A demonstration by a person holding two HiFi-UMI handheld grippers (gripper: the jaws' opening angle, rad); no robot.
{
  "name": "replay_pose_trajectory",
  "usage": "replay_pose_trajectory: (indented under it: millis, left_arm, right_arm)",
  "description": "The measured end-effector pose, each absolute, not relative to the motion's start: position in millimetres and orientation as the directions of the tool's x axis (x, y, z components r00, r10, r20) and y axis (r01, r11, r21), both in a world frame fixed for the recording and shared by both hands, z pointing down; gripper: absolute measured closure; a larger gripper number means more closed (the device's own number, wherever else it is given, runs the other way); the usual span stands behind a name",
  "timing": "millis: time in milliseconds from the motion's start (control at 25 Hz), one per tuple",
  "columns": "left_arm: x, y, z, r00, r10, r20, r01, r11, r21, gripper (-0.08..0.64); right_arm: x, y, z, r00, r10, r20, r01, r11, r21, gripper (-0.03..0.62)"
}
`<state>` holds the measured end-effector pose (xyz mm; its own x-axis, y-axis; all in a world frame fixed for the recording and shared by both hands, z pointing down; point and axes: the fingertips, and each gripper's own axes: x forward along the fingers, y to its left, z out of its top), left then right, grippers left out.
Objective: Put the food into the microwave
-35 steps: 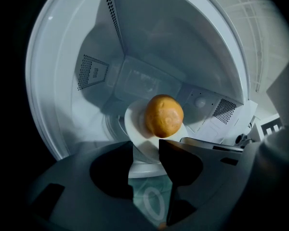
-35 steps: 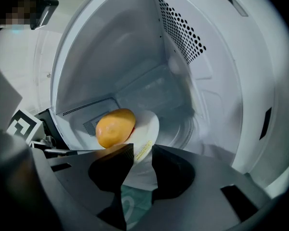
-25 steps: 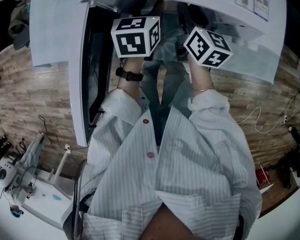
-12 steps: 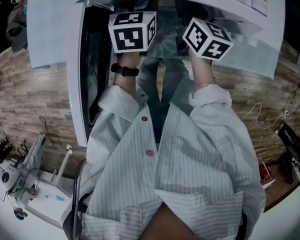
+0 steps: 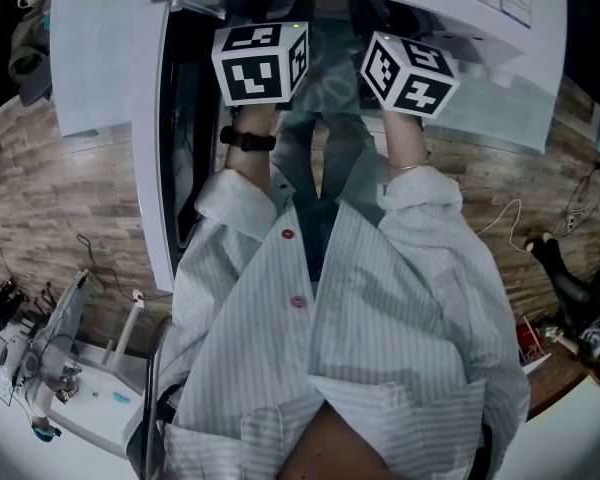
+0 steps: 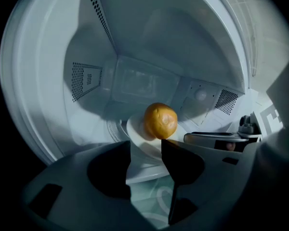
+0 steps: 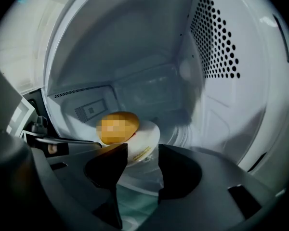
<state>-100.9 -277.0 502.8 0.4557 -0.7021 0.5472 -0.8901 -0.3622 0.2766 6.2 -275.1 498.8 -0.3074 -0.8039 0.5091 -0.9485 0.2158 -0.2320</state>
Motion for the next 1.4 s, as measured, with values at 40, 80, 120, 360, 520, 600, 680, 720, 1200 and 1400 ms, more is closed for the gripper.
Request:
replay_pose_trajectory:
  millis: [40, 80, 120, 360, 520, 600, 680, 720, 1200, 1400]
  left_arm:
    - [-100.9, -276.1, 502.6, 0.456, -0.703, 0.545, -0.89, -0.363, 0.277, 0.367]
    - [-101.2, -275.1, 502.1, 0.458, -0.704, 0.543, -0.889, -0.363, 0.279, 0.367]
    - [-101.0, -273.8, 501.8, 0.463, -0.704, 0.539, -0.887, -0.365, 0.284, 0.367]
    - [-102.9, -267.2, 490.0, 0.483, -0.712, 0.509, -0.874, -0.365, 0.32, 0.367]
    - [-102.1, -258.8, 481.3, 0.496, -0.719, 0.488, -0.866, -0.369, 0.337, 0.367]
    - [-101.4, -256.1, 473.7, 0.508, -0.72, 0.472, -0.858, -0.376, 0.349, 0.368]
    - [-99.0, -253.6, 465.1, 0.524, -0.718, 0.457, -0.847, -0.382, 0.37, 0.368]
    - [-97.0, -252.5, 460.8, 0.534, -0.716, 0.45, -0.84, -0.384, 0.384, 0.368]
    - [-95.6, -230.4, 409.3, 0.579, -0.72, 0.384, -0.793, -0.387, 0.471, 0.388]
    - [-87.6, -223.9, 391.8, 0.582, -0.728, 0.363, -0.783, -0.382, 0.49, 0.445]
  right_arm:
    - [7.0, -274.6, 496.9, -0.309, -0.808, 0.501, -0.947, 0.215, -0.237, 0.393]
    - [7.2, -274.2, 494.6, -0.313, -0.812, 0.492, -0.945, 0.217, -0.243, 0.393]
    - [7.0, -273.5, 492.0, -0.319, -0.816, 0.482, -0.943, 0.222, -0.248, 0.393]
    - [3.5, -267.8, 479.5, -0.351, -0.822, 0.449, -0.929, 0.246, -0.276, 0.394]
    - [0.1, -257.1, 469.7, -0.376, -0.82, 0.431, -0.917, 0.263, -0.301, 0.394]
    - [-4.9, -250.6, 464.6, -0.404, -0.811, 0.423, -0.906, 0.289, -0.309, 0.396]
    - [-9.3, -244.4, 458.3, -0.428, -0.802, 0.416, -0.896, 0.318, -0.309, 0.401]
    - [-10.8, -242.3, 454.5, -0.439, -0.799, 0.411, -0.891, 0.33, -0.312, 0.41]
    - [-34.6, -223.8, 412.9, -0.581, -0.73, 0.361, -0.808, 0.463, -0.364, 0.528]
    - [-41.6, -214.0, 400.9, -0.638, -0.682, 0.357, -0.765, 0.511, -0.392, 0.54]
